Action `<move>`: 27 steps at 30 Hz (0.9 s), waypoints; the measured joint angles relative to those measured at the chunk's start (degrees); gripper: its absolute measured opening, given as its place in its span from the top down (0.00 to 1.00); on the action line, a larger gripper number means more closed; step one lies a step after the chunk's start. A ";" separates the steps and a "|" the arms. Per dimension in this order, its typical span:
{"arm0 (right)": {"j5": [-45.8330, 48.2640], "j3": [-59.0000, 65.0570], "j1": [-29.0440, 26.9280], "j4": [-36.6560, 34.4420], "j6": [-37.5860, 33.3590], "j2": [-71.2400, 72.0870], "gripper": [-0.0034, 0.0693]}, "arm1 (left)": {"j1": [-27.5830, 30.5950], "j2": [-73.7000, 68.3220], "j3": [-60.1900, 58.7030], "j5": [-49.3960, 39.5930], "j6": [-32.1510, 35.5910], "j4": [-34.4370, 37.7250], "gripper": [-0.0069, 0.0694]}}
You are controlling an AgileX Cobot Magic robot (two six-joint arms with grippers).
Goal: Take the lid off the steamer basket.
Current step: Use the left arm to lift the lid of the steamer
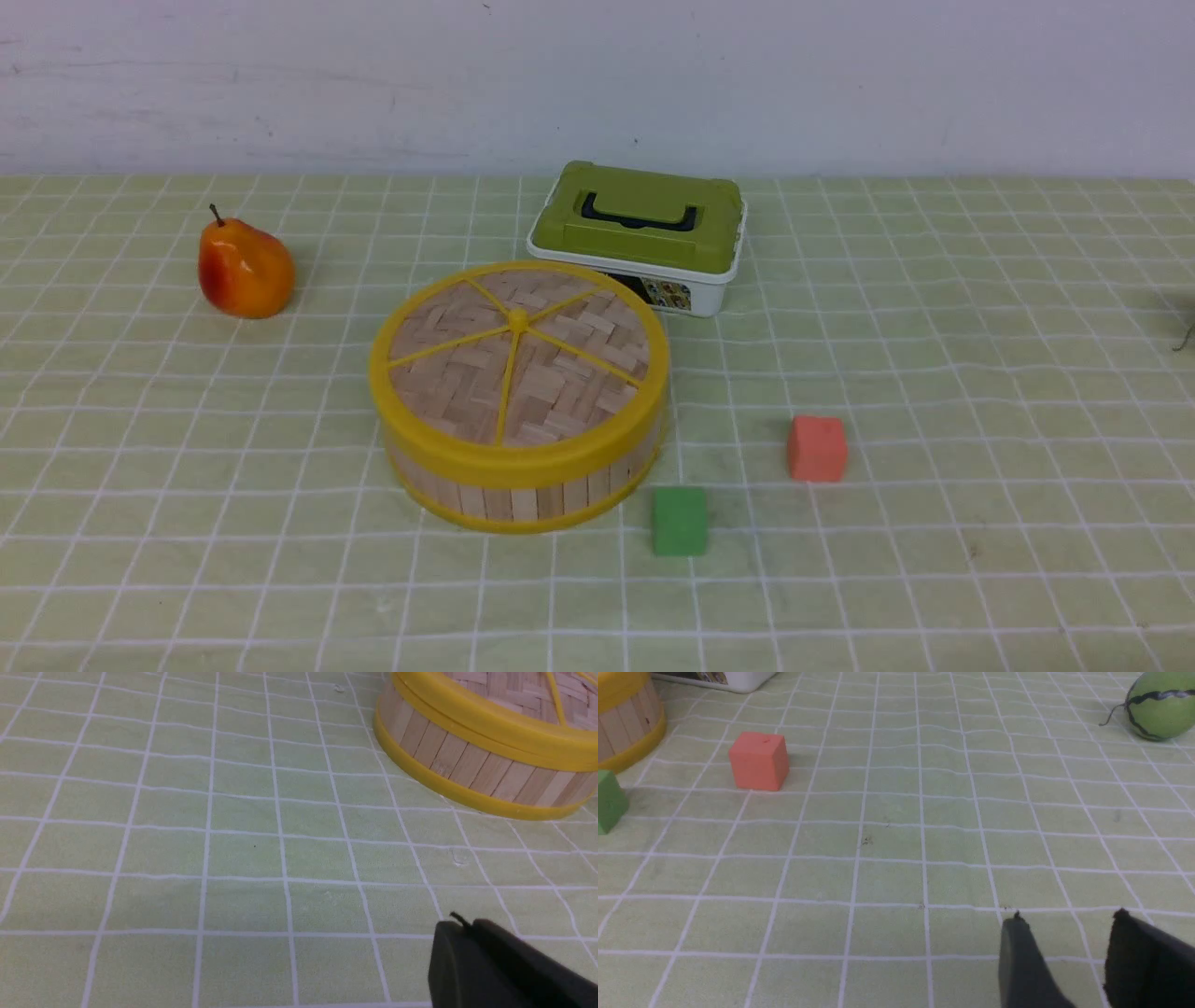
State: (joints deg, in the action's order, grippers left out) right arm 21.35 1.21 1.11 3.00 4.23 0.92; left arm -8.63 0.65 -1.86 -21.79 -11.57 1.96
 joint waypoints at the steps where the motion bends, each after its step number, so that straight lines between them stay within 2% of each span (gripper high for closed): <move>1: 0.00 0.00 0.00 0.00 0.00 0.00 0.62 | 0.00 0.00 0.00 0.00 0.00 0.00 0.88; 27: 0.00 0.00 0.00 0.00 0.00 0.00 0.62 | 0.00 0.00 0.00 0.00 0.00 -0.16 0.87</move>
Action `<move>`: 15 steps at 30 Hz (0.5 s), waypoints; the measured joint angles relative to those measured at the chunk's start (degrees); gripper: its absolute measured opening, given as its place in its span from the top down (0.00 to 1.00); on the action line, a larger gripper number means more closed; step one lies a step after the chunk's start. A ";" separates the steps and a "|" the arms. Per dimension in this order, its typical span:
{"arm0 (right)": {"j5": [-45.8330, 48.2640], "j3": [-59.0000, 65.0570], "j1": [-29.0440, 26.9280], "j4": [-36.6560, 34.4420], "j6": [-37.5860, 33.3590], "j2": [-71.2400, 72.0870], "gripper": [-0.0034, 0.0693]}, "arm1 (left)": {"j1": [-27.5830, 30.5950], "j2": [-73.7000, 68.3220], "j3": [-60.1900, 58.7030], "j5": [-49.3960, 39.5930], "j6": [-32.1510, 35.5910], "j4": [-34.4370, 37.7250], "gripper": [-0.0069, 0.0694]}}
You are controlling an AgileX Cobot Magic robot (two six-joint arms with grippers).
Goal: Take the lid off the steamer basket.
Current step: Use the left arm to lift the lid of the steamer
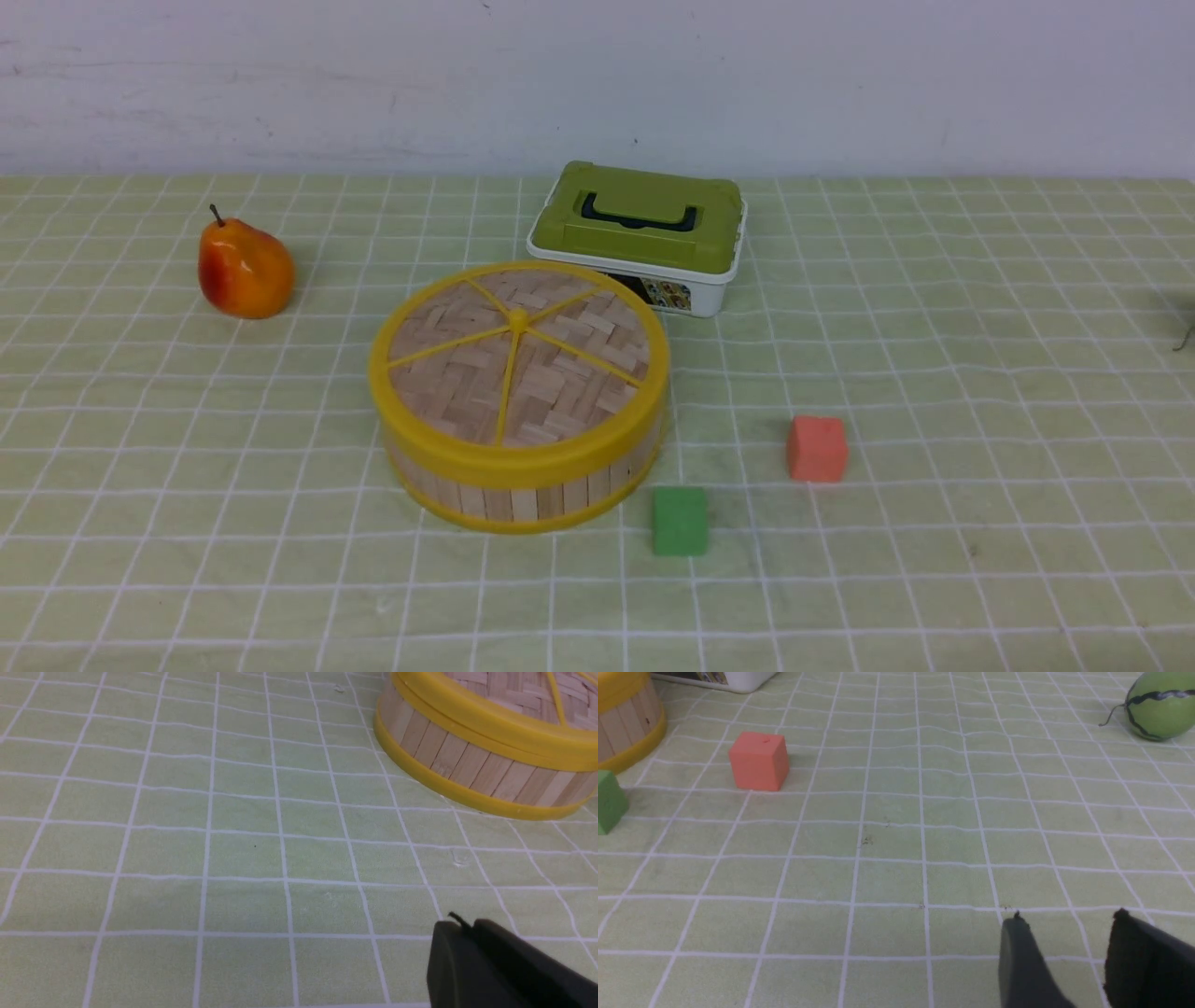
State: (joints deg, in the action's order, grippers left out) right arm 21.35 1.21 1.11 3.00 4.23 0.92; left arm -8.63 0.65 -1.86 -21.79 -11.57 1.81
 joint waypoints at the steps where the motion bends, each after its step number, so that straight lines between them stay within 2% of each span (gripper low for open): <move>1: 0.00 0.00 0.00 0.00 0.00 0.00 0.62 | 0.00 0.00 0.00 0.00 0.00 0.00 0.87; 11: 0.00 0.00 0.00 0.00 0.00 0.00 0.62 | 0.00 0.00 0.00 1.51 0.00 -0.02 0.86; 15: 0.00 0.00 0.00 0.00 0.00 0.00 0.62 | 0.00 0.00 0.00 7.49 0.00 -0.19 0.86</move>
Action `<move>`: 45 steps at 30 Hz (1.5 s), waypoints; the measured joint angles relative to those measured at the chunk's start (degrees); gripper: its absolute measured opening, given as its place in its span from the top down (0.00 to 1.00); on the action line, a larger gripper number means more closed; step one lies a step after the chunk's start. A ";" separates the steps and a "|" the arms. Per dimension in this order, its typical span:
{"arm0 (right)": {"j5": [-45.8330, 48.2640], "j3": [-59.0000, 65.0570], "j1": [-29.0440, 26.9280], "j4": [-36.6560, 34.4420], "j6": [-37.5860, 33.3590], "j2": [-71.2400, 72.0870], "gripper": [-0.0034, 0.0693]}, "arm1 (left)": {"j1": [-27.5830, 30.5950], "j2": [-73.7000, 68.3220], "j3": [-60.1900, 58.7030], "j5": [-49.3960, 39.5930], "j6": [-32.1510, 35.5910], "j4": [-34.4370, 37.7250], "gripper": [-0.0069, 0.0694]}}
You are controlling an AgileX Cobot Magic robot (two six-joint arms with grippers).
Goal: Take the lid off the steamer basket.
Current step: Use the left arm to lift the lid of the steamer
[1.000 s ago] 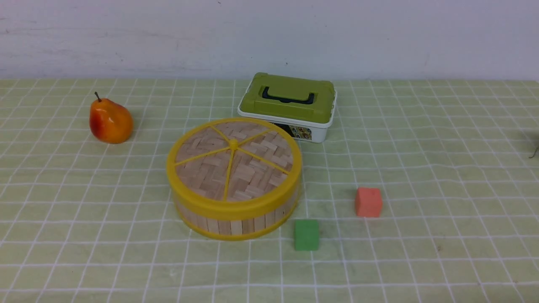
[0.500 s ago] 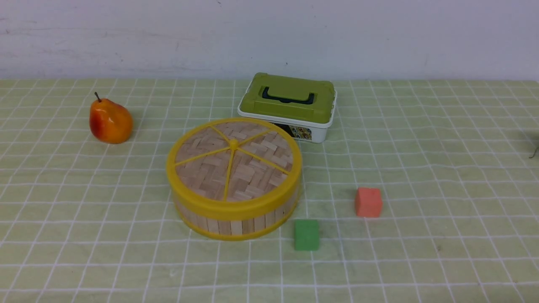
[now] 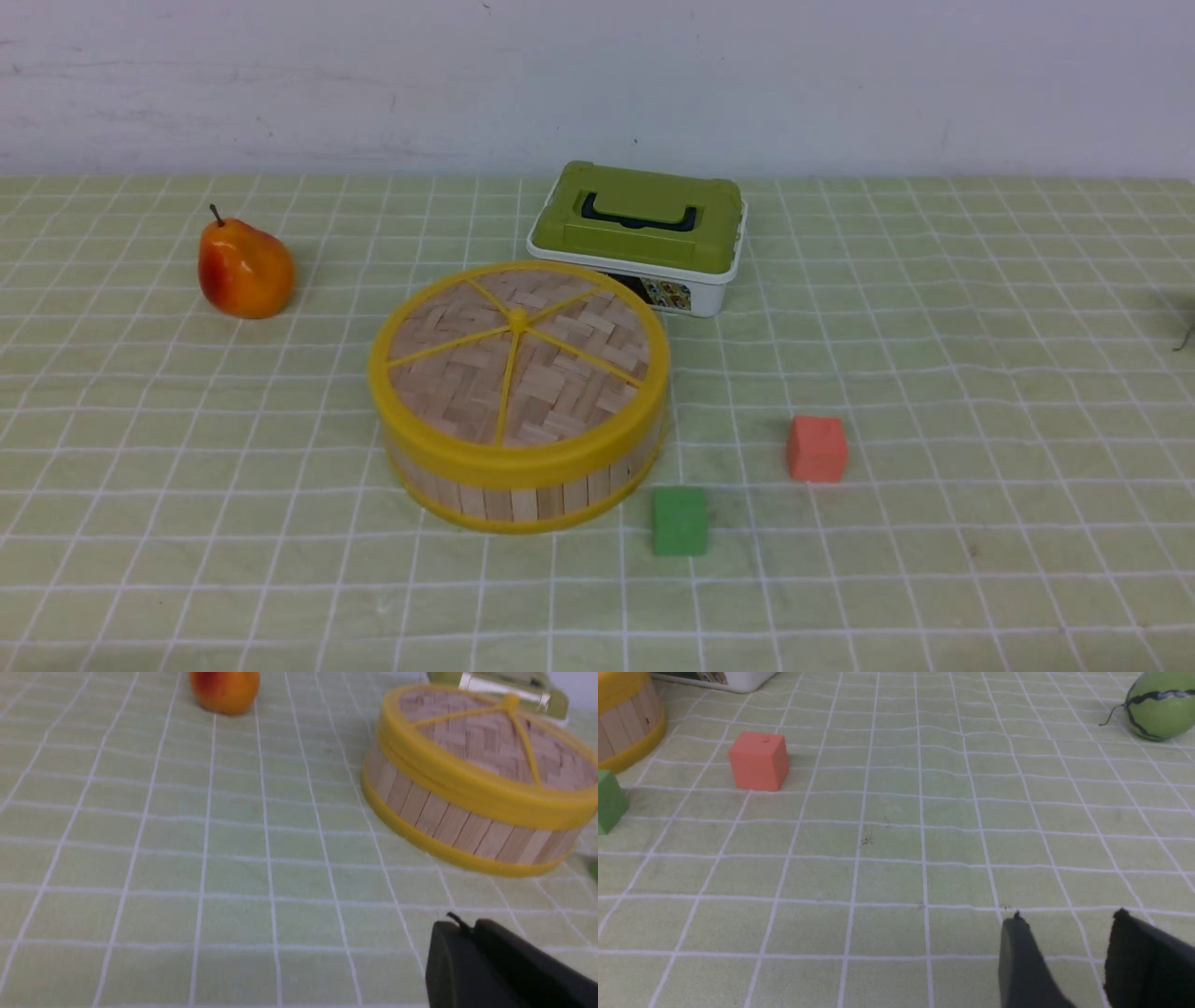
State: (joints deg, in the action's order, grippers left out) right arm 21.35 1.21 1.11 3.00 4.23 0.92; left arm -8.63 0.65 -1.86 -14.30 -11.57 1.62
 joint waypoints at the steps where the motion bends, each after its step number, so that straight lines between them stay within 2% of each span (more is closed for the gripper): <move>1: 0.00 0.00 0.00 0.00 0.00 0.00 0.62 | 0.00 0.00 0.00 2.22 0.00 -0.12 0.86; 7: 0.00 0.00 0.00 0.00 0.00 0.00 0.62 | 0.00 0.00 0.00 15.90 -0.05 -0.31 0.85; 12: 0.00 0.00 0.00 0.00 0.00 0.00 0.62 | 0.00 0.00 0.00 22.79 -0.97 2.17 0.85; 15: 0.00 0.00 0.00 0.00 0.00 0.00 0.62 | 0.00 0.00 0.00 27.08 -5.75 4.94 0.84; 17: 0.00 0.00 0.00 0.00 0.00 0.00 0.62 | 0.00 0.00 0.00 31.76 -13.94 7.48 0.84; 19: 0.00 0.00 0.00 0.00 0.00 0.00 0.62 | 0.00 0.00 1.50 32.06 -16.55 7.73 0.84; 22: 0.00 0.00 0.00 0.00 0.00 0.00 0.62 | 0.00 -0.87 6.36 29.63 -15.02 6.97 0.84; 23: 0.00 0.00 0.00 0.00 0.00 0.00 0.62 | 0.00 -4.05 13.71 25.96 -10.65 6.30 0.84; 26: 0.00 0.00 0.00 0.00 0.00 0.00 0.62 | 0.00 -13.48 24.93 18.94 -4.27 5.84 0.84; 28: 0.00 0.00 0.00 0.00 0.00 0.00 0.62 | 0.00 -19.17 30.35 17.37 -1.60 5.70 0.84; 30: 0.00 0.00 0.00 0.00 0.00 0.00 0.62 | 0.00 -22.84 32.80 17.15 -0.24 5.65 0.84; 33: 0.00 0.00 0.00 0.00 0.00 0.00 0.62 | 0.00 -36.50 39.74 17.65 2.30 5.55 0.84; 37: 0.00 0.00 0.00 0.00 0.00 0.00 0.62 | 0.00 -48.31 48.41 10.47 1.91 5.69 0.87; 39: 0.00 0.00 0.00 0.00 0.00 0.00 0.62 | -0.05 -57.35 57.44 -1.40 1.77 5.69 0.93; 41: 0.00 0.00 0.00 0.00 0.00 0.00 0.62 | -0.05 -63.86 64.89 -9.31 1.77 5.69 0.93; 42: 0.00 0.00 0.00 0.00 0.00 0.00 0.62 | -0.05 -63.86 64.89 -10.16 1.77 5.69 0.93; 45: 0.00 0.00 0.00 0.00 0.00 0.00 0.62 | -0.87 -74.10 77.24 -22.80 1.77 6.10 0.93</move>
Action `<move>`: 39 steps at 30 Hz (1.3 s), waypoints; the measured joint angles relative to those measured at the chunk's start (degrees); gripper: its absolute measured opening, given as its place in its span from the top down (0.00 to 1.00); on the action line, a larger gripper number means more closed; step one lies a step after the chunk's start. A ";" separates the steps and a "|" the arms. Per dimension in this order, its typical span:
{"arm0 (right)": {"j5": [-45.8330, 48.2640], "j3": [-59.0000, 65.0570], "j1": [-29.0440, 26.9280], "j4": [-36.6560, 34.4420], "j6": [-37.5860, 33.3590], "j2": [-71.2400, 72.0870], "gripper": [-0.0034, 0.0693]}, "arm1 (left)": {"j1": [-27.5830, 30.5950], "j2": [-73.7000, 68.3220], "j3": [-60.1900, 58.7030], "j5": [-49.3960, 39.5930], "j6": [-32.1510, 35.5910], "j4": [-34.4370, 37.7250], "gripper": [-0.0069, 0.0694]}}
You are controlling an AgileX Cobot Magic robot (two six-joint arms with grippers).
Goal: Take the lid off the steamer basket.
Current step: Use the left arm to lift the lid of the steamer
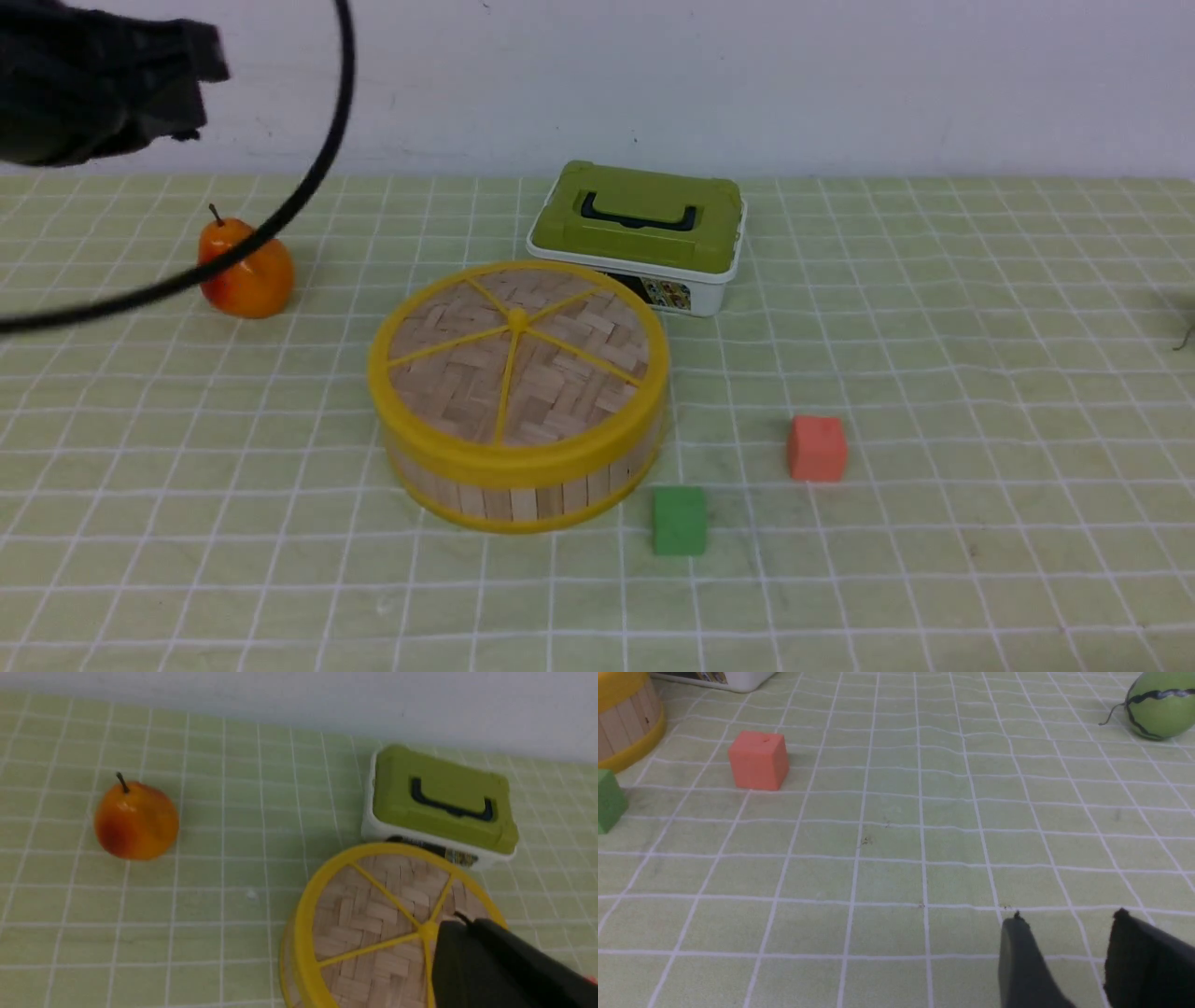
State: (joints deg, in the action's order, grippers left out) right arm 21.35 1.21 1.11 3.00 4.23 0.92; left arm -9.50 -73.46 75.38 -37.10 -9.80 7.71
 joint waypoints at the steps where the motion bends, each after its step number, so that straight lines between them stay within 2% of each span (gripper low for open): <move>1: 0.00 0.00 0.00 0.00 0.00 0.00 0.62 | -1.09 -3.14 4.96 -4.09 0.00 0.00 0.93; 8: 0.00 0.00 0.00 0.00 0.00 0.00 0.62 | -9.03 -20.67 24.92 -23.22 0.00 -3.53 0.93; 13: 0.00 0.00 0.00 0.00 0.00 0.00 0.62 | -13.12 -32.04 34.62 -27.75 -0.47 -6.84 0.92; 15: 0.00 0.00 0.00 0.00 0.00 0.00 0.62 | -14.69 -34.84 37.21 -28.48 -0.48 -8.25 0.91; 18: 0.00 0.00 0.00 0.00 0.00 0.00 0.62 | -16.82 -38.08 39.61 -29.31 -0.48 -10.50 0.83; 20: 0.00 0.00 0.00 0.00 0.00 0.00 0.62 | -19.00 -40.71 40.77 -28.73 -0.53 -13.22 0.69; 22: 0.00 0.00 0.00 0.00 0.00 0.00 0.62 | -19.63 -41.50 41.08 -28.12 -0.53 -14.20 0.63; 23: 0.06 0.00 0.00 0.00 0.00 0.00 0.62 | -20.35 -42.73 41.27 -26.50 -0.53 -15.79 0.53; 25: 0.06 0.00 0.00 0.00 0.00 0.00 0.62 | -20.71 -44.23 41.39 -25.64 -1.07 -17.34 0.46; 31: 0.06 -0.02 0.00 0.00 0.00 0.00 0.62 | -20.78 -47.53 41.39 -25.17 -5.31 -20.67 0.40; 39: 0.06 -0.02 0.00 0.00 0.00 0.00 0.62 | -20.78 -49.93 41.39 -24.55 -8.85 -23.14 0.44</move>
State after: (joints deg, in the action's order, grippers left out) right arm 21.41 1.19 1.11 3.00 4.23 0.92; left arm -30.28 -123.38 116.78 -61.65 -18.66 -15.43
